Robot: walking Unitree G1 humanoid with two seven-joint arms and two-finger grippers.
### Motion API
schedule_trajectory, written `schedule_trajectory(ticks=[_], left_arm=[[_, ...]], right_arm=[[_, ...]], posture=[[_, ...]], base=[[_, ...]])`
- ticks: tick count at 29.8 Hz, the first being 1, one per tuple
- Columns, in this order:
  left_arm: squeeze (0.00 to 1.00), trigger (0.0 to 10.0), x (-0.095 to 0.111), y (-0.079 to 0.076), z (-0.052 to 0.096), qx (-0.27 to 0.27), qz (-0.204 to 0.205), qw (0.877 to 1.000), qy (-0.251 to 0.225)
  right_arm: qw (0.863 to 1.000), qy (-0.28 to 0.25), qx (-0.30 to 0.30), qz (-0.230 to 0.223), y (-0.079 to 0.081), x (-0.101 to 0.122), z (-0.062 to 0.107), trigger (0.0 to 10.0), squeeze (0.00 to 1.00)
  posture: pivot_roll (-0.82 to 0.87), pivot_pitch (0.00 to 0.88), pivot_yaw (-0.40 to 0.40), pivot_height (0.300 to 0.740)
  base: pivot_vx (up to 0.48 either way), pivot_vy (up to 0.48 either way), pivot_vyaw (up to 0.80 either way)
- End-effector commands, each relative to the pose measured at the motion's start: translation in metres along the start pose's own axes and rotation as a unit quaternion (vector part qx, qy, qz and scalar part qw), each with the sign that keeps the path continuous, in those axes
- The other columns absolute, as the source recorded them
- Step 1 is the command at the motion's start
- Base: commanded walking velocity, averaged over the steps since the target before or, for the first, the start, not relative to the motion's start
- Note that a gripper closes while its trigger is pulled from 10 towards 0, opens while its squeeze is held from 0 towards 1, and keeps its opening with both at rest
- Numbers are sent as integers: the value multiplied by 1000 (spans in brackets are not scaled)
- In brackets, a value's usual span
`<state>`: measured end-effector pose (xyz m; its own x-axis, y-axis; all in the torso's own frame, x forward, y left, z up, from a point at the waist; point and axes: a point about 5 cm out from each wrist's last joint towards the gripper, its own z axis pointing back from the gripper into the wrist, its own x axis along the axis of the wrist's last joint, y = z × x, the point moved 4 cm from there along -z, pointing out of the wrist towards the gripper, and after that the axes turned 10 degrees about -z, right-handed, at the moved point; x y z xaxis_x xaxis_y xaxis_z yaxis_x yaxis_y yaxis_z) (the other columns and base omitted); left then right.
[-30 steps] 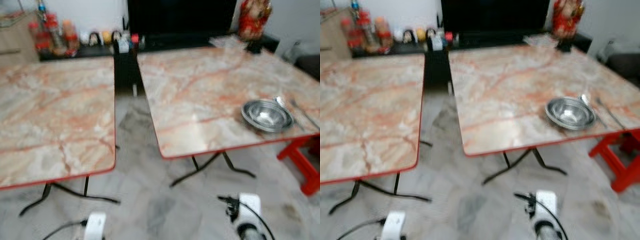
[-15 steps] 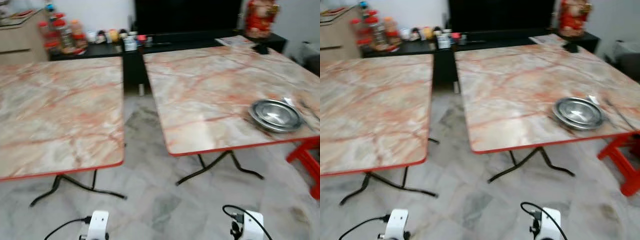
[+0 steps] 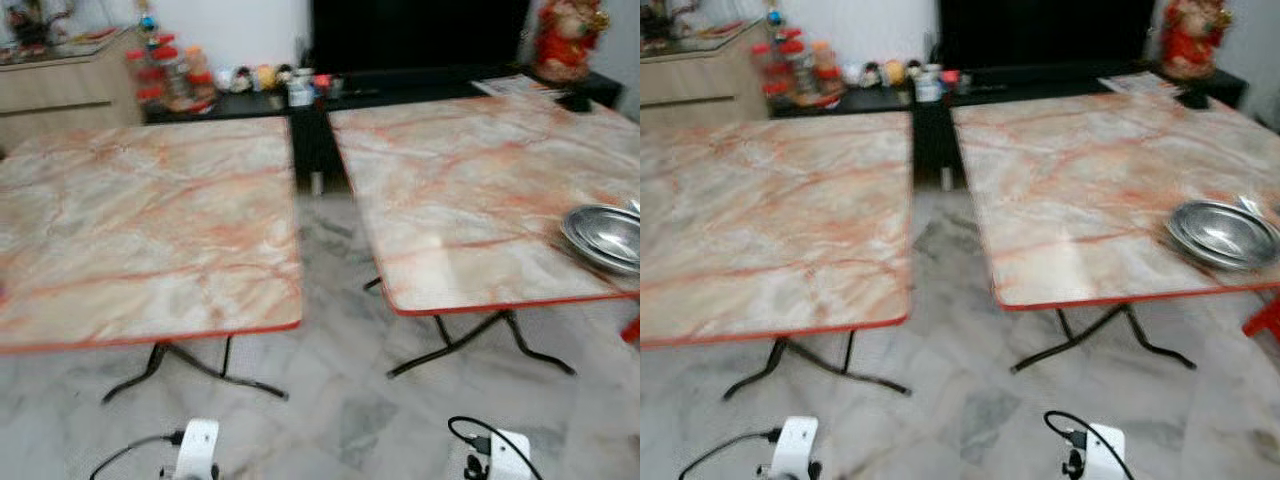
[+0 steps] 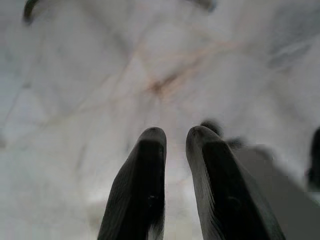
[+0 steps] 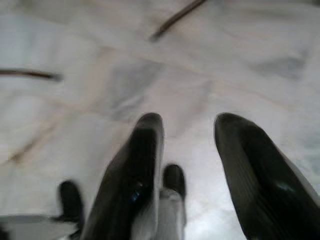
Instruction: Setting the table
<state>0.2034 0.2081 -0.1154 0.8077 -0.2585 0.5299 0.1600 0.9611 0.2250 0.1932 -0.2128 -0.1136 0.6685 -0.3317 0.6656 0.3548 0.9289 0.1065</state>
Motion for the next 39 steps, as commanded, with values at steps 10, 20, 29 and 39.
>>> schedule_trajectory(ticks=[10, 20, 29, 39], left_arm=[[0, 10000, -4, -1, 0, 0, -4, 1000, 6], [0, 10000, -6, -2, 1, 1, 3, 1000, 9], [0, 10000, -5, -2, 1, 2, 5, 1000, 8], [0, 10000, -5, -1, 1, 3, 6, 1000, 8]], right_arm=[[1000, 2, -3, -8, -2, 0, 0, 10000, 0], [1000, 1, -1, -13, 1, 1, -1, 10000, 0], [1000, -3, -2, -14, 2, 5, -2, 10000, 0], [1000, -5, -2, -17, 3, 6, -2, 10000, 0]], posture=[[-37, 0, 27, 740], [-30, 0, 22, 740], [-34, 0, 25, 740], [-29, 0, 26, 740]], base=[[0, 322, 0], [0, 322, 0], [0, 323, 0], [0, 323, 0]])
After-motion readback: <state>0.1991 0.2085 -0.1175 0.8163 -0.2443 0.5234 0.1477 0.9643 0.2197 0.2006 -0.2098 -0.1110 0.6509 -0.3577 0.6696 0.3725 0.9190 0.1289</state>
